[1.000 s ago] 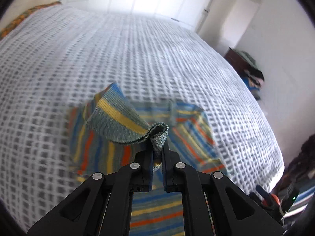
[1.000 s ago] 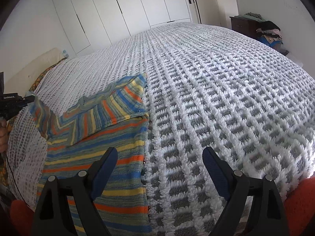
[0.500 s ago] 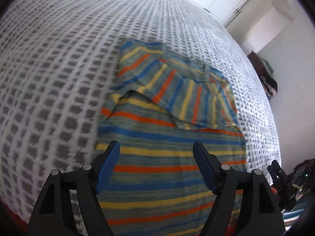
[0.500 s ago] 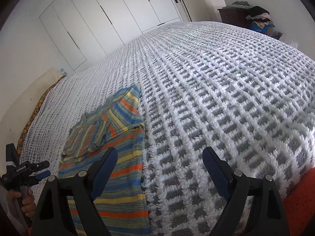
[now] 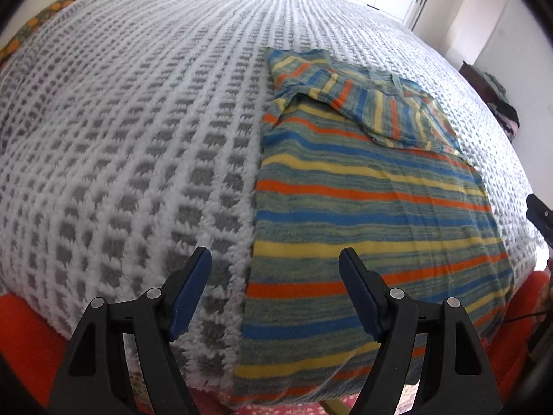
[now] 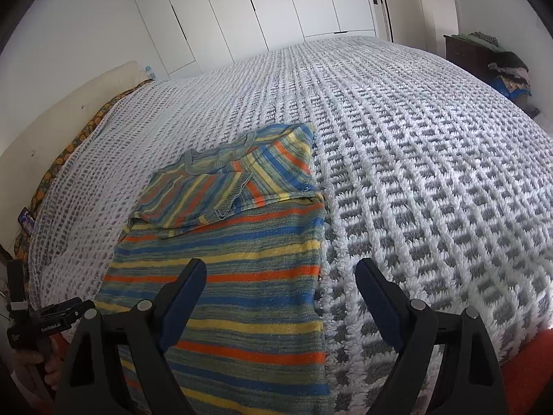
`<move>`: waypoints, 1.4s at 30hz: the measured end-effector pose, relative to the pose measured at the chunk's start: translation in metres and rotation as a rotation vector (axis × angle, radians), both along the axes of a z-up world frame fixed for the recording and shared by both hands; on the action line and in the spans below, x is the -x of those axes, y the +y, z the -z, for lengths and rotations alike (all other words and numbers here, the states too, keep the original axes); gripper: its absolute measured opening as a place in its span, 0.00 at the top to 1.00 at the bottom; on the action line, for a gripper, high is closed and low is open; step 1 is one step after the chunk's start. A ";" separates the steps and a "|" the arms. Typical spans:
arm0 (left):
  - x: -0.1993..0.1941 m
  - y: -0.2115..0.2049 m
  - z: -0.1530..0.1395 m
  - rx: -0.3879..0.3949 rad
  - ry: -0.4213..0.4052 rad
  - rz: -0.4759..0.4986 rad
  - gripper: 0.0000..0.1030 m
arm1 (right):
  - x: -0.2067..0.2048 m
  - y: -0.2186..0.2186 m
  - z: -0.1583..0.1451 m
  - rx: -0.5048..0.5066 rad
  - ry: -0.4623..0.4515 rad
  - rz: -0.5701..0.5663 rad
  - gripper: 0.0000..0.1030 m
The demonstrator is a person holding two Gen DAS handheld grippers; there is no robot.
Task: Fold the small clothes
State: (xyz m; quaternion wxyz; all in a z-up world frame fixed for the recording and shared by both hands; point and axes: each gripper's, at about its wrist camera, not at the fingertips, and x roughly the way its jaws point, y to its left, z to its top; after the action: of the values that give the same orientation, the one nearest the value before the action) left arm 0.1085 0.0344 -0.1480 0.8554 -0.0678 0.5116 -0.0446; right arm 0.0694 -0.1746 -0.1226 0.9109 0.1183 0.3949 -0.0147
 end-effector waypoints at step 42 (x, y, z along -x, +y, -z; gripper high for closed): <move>0.009 0.028 0.014 -0.011 -0.004 -0.109 0.21 | 0.007 0.009 0.026 0.105 0.049 -0.016 0.15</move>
State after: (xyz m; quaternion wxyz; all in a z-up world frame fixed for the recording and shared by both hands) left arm 0.0991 0.0620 -0.1621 0.8580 -0.0909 0.5055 0.0050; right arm 0.0623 -0.1659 -0.1491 0.9060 0.0666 0.4169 -0.0310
